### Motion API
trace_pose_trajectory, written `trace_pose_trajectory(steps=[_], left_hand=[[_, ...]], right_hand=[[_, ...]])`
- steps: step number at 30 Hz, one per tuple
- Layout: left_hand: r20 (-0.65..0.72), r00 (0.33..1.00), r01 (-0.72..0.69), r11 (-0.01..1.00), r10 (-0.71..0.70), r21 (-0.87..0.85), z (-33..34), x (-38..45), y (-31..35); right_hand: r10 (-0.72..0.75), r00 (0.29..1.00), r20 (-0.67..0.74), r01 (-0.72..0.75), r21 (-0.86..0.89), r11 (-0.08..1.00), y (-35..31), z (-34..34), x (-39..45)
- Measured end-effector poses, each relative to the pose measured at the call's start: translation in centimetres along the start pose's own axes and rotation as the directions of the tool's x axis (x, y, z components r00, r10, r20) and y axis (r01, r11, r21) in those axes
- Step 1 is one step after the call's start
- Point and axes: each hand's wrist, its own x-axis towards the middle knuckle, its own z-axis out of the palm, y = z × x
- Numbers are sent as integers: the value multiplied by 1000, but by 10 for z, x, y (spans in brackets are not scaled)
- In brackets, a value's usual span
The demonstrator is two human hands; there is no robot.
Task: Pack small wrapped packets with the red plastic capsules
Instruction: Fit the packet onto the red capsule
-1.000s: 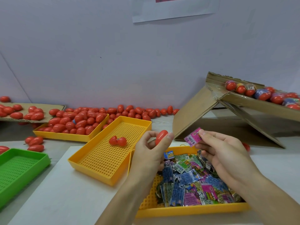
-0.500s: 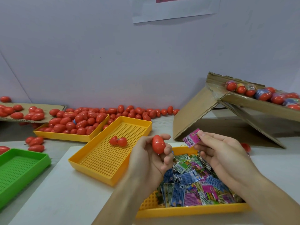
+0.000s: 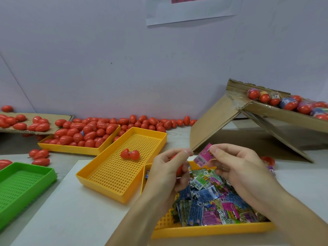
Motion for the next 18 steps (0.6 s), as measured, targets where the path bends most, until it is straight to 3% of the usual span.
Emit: trace_pose_trajectory(steps=[3,6,13,18], left_hand=[[50,998,-55,982,47,182,0,-3,-2],[28,995,-102,944,98,314,1,-5,-4],[-8,998,-61,978,64,198,-3,-1,-3],[35,999,-38,969,30,244,-2,-1,-6]], right_hand=[[-172,984,49,179,-259,949,-1,4,-5],[-210,977,45,213,-325,921,0,4,-6],[-155,987,-29,143,-253,957,6,1,1],[-131,987,91,152,-296,943,4,3,-4]])
